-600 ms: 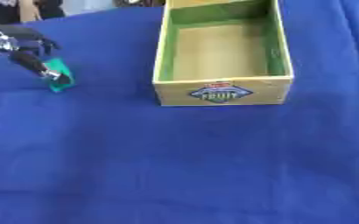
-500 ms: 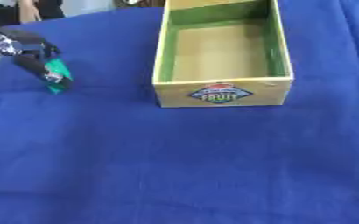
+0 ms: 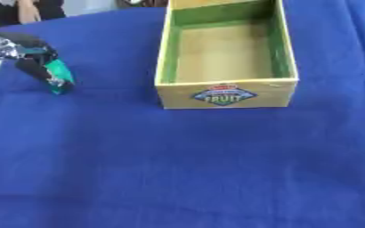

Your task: Pick up objects on the table and place them in the box.

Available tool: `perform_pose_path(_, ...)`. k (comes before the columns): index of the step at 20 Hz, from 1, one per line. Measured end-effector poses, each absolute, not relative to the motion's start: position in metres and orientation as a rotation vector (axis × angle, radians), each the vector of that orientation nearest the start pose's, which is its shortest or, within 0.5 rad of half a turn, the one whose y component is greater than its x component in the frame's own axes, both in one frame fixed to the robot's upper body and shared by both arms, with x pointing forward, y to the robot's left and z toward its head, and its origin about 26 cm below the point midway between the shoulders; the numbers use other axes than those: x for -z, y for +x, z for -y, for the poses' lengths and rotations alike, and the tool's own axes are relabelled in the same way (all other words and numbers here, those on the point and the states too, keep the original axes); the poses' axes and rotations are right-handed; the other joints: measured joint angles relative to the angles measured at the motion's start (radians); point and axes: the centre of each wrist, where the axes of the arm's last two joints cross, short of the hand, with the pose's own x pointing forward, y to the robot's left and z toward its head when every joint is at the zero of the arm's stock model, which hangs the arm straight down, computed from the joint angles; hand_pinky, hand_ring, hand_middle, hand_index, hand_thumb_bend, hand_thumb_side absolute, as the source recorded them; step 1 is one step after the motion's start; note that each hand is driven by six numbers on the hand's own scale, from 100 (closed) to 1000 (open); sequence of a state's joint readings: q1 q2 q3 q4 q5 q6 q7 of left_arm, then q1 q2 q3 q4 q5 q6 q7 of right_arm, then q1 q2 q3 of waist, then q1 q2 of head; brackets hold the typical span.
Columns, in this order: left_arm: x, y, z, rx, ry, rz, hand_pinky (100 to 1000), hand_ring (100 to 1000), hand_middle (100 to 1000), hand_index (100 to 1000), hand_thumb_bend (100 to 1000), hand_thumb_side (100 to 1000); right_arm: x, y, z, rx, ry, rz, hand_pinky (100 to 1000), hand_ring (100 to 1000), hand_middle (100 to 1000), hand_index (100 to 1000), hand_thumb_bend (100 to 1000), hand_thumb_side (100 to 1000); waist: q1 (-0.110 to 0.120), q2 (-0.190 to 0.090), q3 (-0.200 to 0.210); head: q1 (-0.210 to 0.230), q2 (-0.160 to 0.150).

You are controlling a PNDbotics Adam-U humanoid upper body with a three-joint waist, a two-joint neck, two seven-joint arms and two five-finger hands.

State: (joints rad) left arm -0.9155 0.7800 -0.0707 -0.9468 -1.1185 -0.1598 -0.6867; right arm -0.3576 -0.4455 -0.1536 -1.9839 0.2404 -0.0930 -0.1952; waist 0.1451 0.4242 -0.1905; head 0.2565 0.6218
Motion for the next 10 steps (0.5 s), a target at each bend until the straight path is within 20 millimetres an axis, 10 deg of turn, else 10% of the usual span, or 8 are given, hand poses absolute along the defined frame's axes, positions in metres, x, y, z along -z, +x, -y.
perform_pose_path(10, -0.2699, 0.4407, -0.4153, 1.489, 1.156, 0.799, 206, 469, 435, 608, 124, 726, -0.2411, 0.3007, 0.3091, -0.291, -0.755, 2.45, 766, 801, 719, 771, 100, 892, 0.0, 0.0, 0.003, 0.002, 0.0)
